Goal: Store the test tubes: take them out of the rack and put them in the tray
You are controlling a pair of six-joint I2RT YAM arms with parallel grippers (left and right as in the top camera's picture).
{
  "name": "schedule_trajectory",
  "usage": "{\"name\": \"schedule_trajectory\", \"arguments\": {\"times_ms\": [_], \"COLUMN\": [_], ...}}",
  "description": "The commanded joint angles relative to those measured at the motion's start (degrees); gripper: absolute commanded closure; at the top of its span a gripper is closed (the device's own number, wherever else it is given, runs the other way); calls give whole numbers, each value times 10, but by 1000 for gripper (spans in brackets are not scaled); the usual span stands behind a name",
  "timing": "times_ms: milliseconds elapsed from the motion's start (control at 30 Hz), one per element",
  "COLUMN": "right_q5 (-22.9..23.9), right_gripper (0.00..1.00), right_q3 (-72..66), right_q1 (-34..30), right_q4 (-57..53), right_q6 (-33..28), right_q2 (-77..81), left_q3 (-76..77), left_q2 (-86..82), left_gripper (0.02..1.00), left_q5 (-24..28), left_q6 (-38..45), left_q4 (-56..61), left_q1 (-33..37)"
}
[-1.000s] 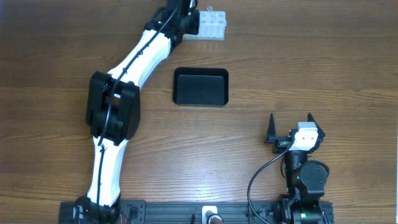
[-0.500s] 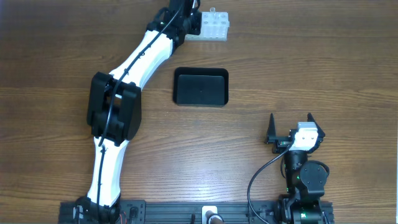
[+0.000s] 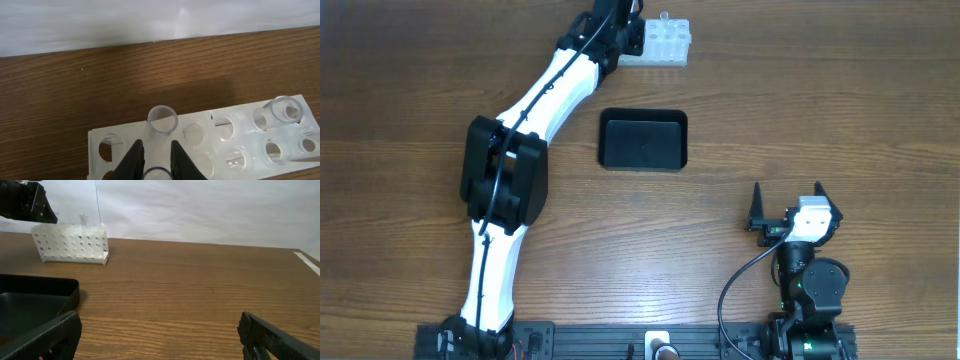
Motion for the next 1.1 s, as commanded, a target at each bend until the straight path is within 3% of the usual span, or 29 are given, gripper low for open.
{"name": "schedule_trajectory", "arguments": {"times_ms": [33,467,700,967,1100], "right_q5": [-5,-5,-5,-5,-5], "right_gripper": [9,7,9,9,7], "right_q3": [-3,-3,-3,-3,-3], "right_q1": [-3,-3,-3,-3,-3], "right_q4": [-2,-2,-2,-2,-2], "right_q6": [-2,-2,-2,-2,-2], "right_q2": [-5,-5,-5,-5,-5], "left_q3": [10,10,10,10,9], "left_q2": [-31,-113,-163,-192,-191], "left_gripper": [884,908,917,974,980], "left_q5": [-16,-15,-12,92,115], "left_q6": [2,2,-39,-104,-123], "left_q4": [0,-27,-133,-331,-434], "left_q1": [-1,-1,-3,-3,-4]}}
